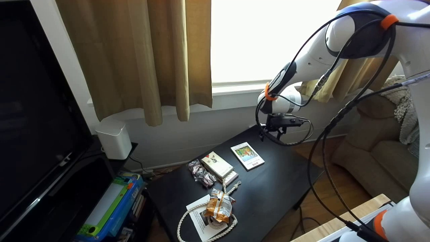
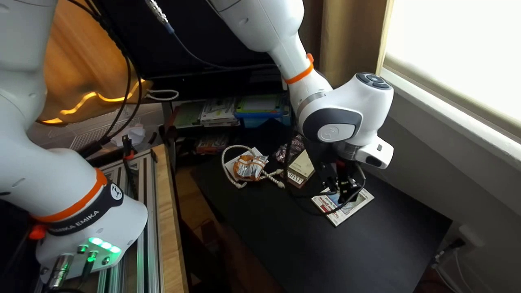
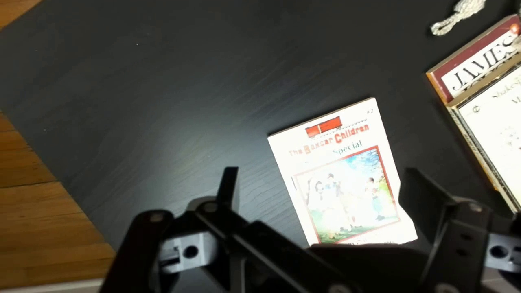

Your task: Move one book to the right

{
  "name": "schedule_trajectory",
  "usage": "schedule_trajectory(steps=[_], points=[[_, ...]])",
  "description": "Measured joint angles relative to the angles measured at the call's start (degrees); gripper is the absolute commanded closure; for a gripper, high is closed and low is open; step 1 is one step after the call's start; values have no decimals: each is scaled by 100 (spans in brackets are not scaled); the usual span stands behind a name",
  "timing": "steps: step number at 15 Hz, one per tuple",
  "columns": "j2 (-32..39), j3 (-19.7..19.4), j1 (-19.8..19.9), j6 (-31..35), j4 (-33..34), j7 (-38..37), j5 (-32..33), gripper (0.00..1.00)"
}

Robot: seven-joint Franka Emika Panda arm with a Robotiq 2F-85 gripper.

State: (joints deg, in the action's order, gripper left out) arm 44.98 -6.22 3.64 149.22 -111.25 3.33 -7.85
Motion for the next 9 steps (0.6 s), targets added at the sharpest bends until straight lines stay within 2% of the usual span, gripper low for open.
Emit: schedule_trajectory(steps=[6, 9], points=[[-467, -279, -447, 635, -655, -613, 525, 0], [-499, -255, -439, 643, -655, -624, 529, 0]])
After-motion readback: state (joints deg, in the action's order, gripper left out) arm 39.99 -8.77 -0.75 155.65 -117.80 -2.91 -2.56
